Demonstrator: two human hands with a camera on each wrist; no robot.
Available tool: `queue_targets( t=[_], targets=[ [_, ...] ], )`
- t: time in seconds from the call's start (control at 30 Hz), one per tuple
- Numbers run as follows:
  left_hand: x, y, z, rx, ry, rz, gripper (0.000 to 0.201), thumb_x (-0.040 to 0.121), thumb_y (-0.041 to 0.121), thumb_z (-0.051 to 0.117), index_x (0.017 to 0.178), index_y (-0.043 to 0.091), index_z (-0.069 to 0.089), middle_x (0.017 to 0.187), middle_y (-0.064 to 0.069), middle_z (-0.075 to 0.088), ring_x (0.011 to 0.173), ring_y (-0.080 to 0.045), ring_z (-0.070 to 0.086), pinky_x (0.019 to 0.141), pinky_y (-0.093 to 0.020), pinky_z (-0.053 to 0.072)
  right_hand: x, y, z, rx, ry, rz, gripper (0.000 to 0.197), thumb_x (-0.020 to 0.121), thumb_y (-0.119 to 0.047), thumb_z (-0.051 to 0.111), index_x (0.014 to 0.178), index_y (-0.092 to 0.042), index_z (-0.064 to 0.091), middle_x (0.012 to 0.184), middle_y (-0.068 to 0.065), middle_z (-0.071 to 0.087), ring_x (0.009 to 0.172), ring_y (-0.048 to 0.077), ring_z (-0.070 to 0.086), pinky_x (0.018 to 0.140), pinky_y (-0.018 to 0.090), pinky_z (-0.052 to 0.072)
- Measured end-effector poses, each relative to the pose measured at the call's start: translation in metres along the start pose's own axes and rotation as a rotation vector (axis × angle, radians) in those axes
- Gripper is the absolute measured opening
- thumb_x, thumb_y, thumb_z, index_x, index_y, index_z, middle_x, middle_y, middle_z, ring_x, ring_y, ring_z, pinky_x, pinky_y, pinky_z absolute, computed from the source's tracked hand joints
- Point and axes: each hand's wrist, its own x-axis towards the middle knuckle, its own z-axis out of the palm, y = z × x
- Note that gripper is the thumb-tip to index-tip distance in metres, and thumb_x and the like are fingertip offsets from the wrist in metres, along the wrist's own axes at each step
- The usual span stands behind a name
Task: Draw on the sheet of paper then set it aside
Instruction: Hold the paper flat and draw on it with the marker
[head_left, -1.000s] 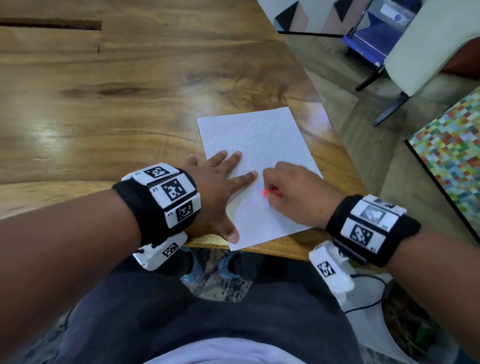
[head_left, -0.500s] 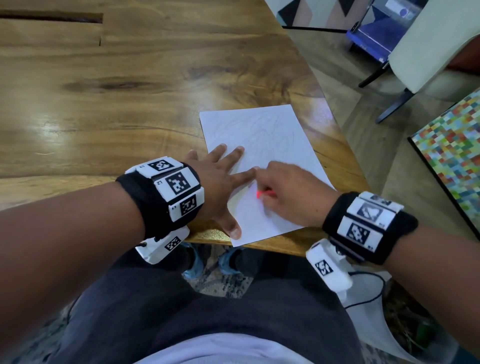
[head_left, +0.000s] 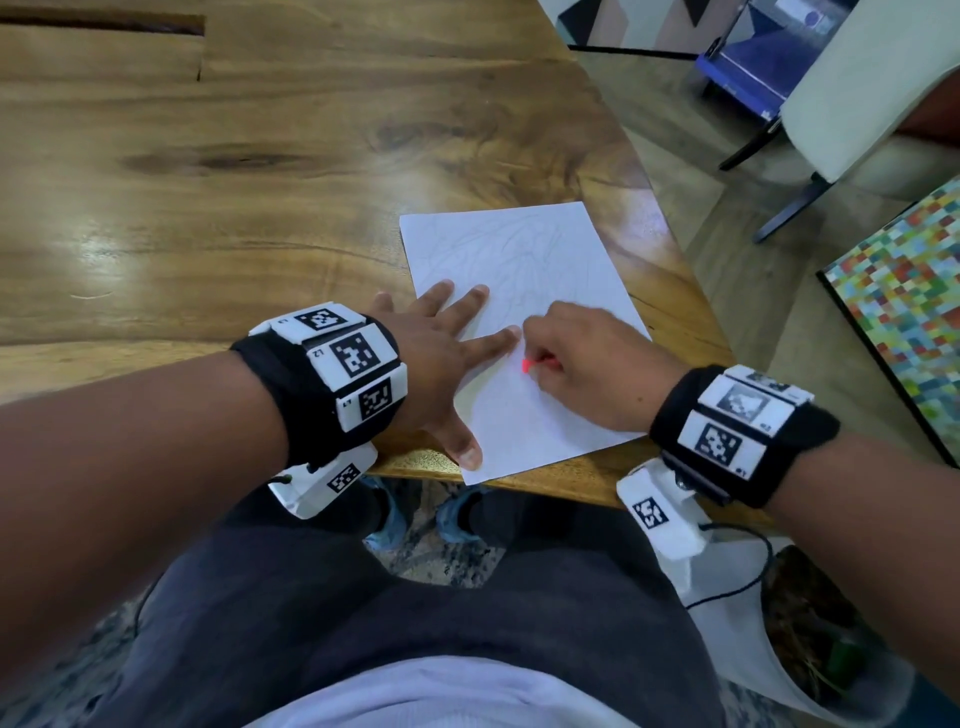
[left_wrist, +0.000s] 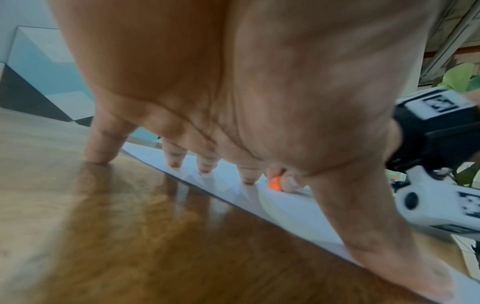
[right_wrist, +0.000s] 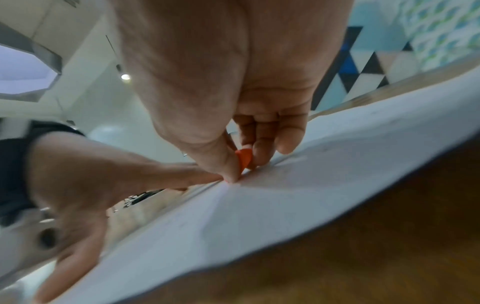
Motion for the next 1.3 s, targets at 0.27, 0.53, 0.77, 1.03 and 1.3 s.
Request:
queue_targets(
  t=[0.27, 0.53, 0.77, 1.03, 1.3],
  targets=[
    [0.001, -0.001, 0.001, -0.011, 0.008, 0.004, 0.138, 0.056, 0.091, 0.068, 0.154, 0.049, -0.02, 0.164, 0.001, -0.033, 0.154, -0.03, -0.022, 0.117, -0.069, 0.015, -0.011, -0.028, 0.016, 0.021, 0.01, -0.209, 0.007, 0.093, -0.023, 0.054, 0.092, -0.017, 0.058, 0.1, -0.003, 0.051, 0.089, 0.024, 0.054, 0.069, 0.036, 0.043],
    [0.0, -0.003, 0.004, -0.007, 0.032, -0.01, 0.147, 0.055, 0.094, 0.064, 0.157, 0.032, -0.022, 0.165, 0.005, -0.032, 0.155, -0.024, -0.02, 0.118, -0.065, 0.018, 0.021, -0.001, -0.004, -0.034, 0.05, 0.085, 0.007, 0.093, -0.024, 0.051, 0.09, -0.02, 0.056, 0.093, 0.002, 0.052, 0.089, 0.026, 0.055, 0.078, 0.041, 0.048],
    [0.0, -0.002, 0.003, -0.031, 0.011, 0.0, 0.149, 0.055, 0.093, 0.064, 0.157, 0.031, -0.025, 0.163, 0.006, -0.034, 0.154, -0.024, -0.022, 0.118, -0.067, 0.015, -0.009, -0.036, 0.008, -0.025, -0.102, -0.235, 0.01, 0.093, -0.027, 0.053, 0.094, -0.019, 0.059, 0.091, -0.008, 0.042, 0.083, 0.021, 0.052, 0.069, 0.038, 0.045],
    [-0.001, -0.004, 0.004, -0.018, 0.017, 0.002, 0.147, 0.056, 0.094, 0.063, 0.157, 0.032, -0.023, 0.164, 0.005, -0.034, 0.154, -0.024, -0.023, 0.119, -0.067, 0.013, 0.02, -0.002, -0.003, -0.059, 0.023, 0.029, 0.008, 0.094, -0.025, 0.051, 0.09, -0.021, 0.056, 0.092, 0.0, 0.051, 0.086, 0.024, 0.055, 0.077, 0.041, 0.048],
    [0.0, -0.004, 0.006, -0.018, 0.027, 0.01, 0.147, 0.056, 0.094, 0.062, 0.157, 0.032, -0.025, 0.163, 0.006, -0.035, 0.154, -0.025, -0.023, 0.118, -0.065, 0.016, -0.006, -0.016, 0.004, -0.105, -0.075, -0.317, 0.018, 0.091, -0.032, 0.05, 0.092, -0.018, 0.061, 0.091, -0.005, 0.05, 0.08, 0.022, 0.054, 0.067, 0.04, 0.046]
  ],
)
